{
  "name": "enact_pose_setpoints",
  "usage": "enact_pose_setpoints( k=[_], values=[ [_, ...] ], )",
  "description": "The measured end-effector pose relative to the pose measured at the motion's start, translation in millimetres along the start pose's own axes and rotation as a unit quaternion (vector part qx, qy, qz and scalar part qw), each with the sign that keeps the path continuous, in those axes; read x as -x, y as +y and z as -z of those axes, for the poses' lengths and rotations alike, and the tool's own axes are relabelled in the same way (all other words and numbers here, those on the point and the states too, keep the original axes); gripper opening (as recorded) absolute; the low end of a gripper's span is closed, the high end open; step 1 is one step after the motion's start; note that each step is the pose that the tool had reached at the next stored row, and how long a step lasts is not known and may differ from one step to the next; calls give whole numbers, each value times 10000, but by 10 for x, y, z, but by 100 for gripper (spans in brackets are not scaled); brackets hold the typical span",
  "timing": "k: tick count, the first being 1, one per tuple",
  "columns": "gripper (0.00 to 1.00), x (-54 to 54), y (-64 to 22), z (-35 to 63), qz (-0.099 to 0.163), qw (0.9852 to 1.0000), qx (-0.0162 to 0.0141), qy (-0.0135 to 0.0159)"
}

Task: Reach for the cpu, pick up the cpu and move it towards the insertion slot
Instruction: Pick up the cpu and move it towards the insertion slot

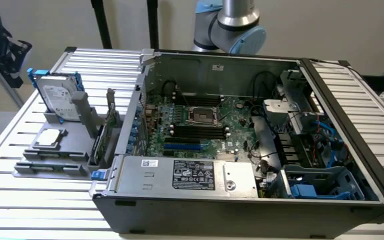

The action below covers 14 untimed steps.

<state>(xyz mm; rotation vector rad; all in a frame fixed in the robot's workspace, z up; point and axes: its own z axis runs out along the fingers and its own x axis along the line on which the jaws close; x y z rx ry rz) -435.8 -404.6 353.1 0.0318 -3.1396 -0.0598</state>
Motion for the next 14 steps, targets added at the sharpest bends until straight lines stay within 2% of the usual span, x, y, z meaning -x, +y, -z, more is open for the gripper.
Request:
enact_pose_setpoints(
  k=[1, 2, 4, 5, 6, 8, 9, 11, 12, 13, 14],
  values=[
    [17, 3, 0, 0, 0, 10000, 0, 2],
    [17, 5, 0, 0, 0, 10000, 0, 4],
    [30, 15, -1, -1, 0, 10000, 0, 13],
    [36, 20, -1, -4, 0, 10000, 1, 19],
    [36, 26, -1, -6, -1, 10000, 0, 26],
    [47, 35, -1, -12, -2, 10000, 1, 41],
    [47, 38, -1, -15, -2, 10000, 1, 48],
    [59, 45, -2, -22, -2, 10000, 1, 67],
    [59, 49, -2, -25, -3, 10000, 1, 78],
    [65, 51, -2, -30, -3, 10000, 2, 86],
    [65, 56, -3, -39, -3, 10000, 2, 94]
  ],
)
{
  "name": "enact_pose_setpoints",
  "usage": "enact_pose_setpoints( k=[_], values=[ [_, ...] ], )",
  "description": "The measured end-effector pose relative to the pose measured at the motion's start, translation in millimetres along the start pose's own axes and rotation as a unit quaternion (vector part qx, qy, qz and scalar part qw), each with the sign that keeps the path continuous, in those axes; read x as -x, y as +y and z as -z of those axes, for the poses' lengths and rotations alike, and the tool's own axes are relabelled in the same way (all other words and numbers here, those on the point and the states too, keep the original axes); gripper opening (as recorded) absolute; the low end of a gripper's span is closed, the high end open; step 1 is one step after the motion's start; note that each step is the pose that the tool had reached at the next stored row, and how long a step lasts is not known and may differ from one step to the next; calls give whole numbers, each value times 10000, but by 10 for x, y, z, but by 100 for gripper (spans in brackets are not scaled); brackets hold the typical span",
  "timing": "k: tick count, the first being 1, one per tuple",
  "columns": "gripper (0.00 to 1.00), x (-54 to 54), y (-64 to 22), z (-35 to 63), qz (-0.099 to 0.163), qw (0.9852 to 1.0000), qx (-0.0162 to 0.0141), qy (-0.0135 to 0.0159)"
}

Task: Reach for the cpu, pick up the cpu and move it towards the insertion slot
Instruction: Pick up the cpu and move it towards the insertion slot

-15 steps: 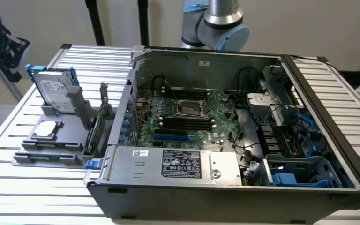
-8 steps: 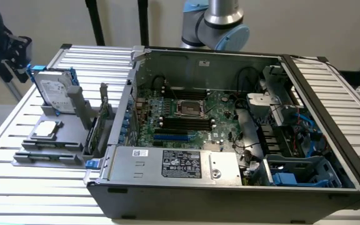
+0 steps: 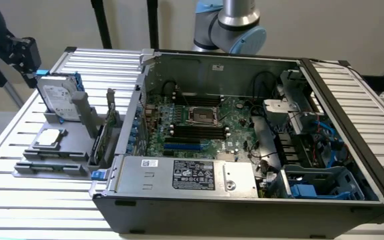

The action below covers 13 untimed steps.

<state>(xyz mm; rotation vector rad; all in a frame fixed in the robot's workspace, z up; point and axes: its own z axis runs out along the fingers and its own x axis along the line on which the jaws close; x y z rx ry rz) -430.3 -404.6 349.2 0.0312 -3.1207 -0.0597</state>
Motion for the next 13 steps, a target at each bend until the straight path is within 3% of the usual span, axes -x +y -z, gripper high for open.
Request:
enact_pose_setpoints(
  k=[13],
  values=[
    [65, 56, -75, -231, 0, 10000, 0, 5]
  ],
)
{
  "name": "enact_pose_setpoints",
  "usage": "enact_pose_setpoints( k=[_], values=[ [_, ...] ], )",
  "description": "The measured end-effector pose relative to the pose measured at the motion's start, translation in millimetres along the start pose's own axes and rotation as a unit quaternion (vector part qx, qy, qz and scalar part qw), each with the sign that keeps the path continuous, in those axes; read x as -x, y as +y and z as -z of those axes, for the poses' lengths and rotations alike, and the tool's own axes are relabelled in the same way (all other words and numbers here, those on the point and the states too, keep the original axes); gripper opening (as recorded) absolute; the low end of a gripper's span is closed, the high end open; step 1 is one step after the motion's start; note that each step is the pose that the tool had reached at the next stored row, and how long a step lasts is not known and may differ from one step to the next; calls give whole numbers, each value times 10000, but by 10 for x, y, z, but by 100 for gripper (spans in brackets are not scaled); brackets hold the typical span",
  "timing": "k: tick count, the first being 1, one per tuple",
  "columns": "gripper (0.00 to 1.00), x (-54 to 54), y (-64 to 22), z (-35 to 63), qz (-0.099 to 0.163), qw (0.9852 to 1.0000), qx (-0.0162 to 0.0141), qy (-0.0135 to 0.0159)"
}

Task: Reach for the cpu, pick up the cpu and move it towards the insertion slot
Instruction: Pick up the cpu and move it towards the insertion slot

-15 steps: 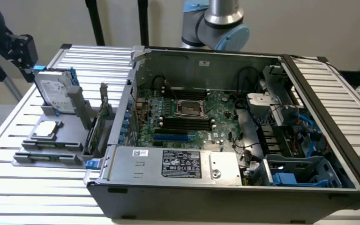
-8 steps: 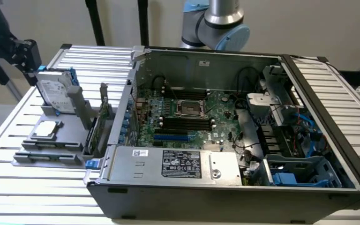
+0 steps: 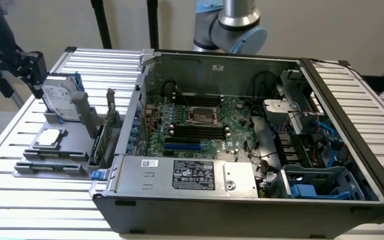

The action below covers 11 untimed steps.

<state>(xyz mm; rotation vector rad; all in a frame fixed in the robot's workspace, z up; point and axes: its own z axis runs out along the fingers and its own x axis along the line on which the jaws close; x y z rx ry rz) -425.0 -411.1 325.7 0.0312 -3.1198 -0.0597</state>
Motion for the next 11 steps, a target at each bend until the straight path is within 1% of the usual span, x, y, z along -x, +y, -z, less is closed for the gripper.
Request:
enact_pose_setpoints(
  k=[6, 11],
  values=[
    [65, 2, -61, -107, 0, 10000, 0, -1],
    [65, 4, -70, -198, 0, 10000, 0, 0]
  ],
)
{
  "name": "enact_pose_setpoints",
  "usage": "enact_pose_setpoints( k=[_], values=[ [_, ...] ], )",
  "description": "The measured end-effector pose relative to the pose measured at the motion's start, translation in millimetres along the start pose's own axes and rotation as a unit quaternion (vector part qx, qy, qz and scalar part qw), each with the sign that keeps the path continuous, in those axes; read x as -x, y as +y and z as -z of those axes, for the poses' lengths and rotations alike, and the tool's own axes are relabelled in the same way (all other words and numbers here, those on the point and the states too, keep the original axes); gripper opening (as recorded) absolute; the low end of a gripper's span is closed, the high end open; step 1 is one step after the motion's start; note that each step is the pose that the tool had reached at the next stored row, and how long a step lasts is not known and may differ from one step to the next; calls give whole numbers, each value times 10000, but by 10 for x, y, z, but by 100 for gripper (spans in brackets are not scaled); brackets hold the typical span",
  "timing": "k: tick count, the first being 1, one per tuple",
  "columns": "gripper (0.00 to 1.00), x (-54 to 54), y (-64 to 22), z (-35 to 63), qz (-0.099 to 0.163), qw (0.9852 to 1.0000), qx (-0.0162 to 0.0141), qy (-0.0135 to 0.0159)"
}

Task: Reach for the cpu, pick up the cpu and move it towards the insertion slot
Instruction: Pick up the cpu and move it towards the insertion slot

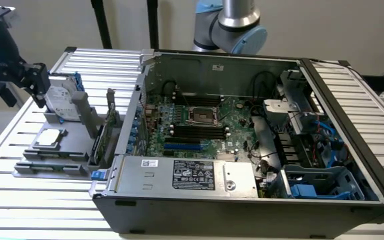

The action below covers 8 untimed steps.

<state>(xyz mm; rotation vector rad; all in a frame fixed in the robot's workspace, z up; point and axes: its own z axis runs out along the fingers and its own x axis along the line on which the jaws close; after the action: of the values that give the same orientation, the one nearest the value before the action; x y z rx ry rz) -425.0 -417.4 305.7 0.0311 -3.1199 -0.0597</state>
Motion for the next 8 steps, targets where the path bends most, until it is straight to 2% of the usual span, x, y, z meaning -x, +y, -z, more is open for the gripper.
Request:
enact_pose_setpoints(
  k=[8],
  values=[
    [65, 3, -6, -144, -9, 10000, 0, 0]
  ],
)
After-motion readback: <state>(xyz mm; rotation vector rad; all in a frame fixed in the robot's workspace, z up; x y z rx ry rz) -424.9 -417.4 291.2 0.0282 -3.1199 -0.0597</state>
